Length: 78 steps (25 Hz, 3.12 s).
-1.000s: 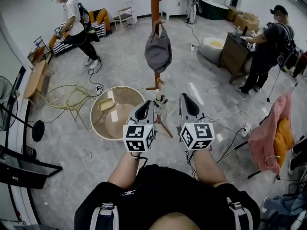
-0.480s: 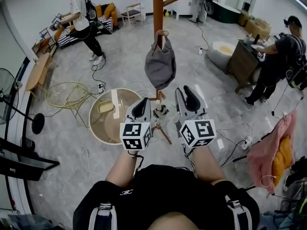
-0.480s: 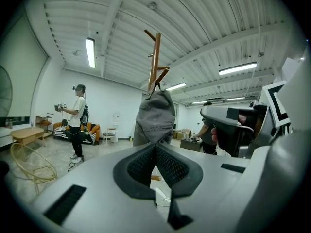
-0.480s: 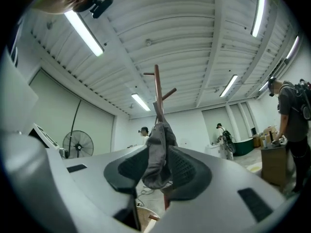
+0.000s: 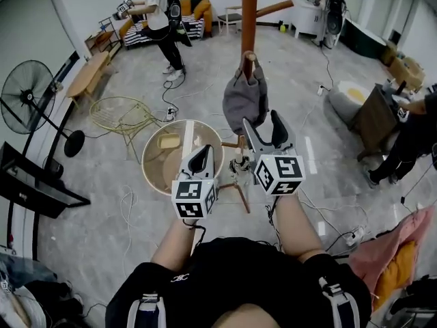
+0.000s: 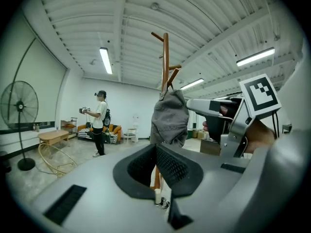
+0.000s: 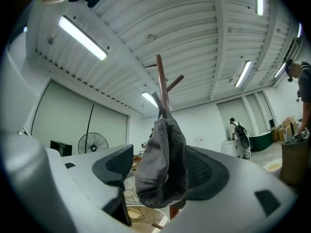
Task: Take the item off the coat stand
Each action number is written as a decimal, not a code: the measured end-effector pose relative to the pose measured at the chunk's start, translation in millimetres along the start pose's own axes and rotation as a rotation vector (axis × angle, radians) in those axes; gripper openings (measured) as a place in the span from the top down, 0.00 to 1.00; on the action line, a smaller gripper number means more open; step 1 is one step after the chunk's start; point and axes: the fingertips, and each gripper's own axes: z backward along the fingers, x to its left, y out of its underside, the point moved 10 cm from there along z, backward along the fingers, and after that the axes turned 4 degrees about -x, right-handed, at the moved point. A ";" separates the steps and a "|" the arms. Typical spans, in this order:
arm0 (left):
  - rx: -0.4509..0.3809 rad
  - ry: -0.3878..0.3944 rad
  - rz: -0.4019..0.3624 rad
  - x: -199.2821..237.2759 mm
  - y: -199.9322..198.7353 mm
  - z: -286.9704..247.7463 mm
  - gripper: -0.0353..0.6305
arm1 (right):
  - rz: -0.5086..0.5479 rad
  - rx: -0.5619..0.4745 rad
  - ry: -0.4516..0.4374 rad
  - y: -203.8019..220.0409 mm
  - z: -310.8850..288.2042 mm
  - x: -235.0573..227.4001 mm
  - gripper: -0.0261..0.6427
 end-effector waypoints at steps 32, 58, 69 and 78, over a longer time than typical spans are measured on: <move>-0.026 -0.210 0.023 11.1 0.4 39.8 0.92 | -0.072 0.144 0.062 9.7 -44.5 -30.4 0.90; -0.004 -0.126 0.019 -7.0 11.9 37.8 0.92 | -0.114 -0.015 -0.011 -36.9 42.4 -18.6 0.90; 0.020 -0.078 0.019 -29.5 20.9 31.9 0.92 | -0.106 0.097 0.003 5.5 79.3 -29.9 0.90; 0.042 -0.089 0.023 -32.7 21.2 33.7 0.92 | -0.131 0.182 0.006 36.2 86.7 -34.0 0.90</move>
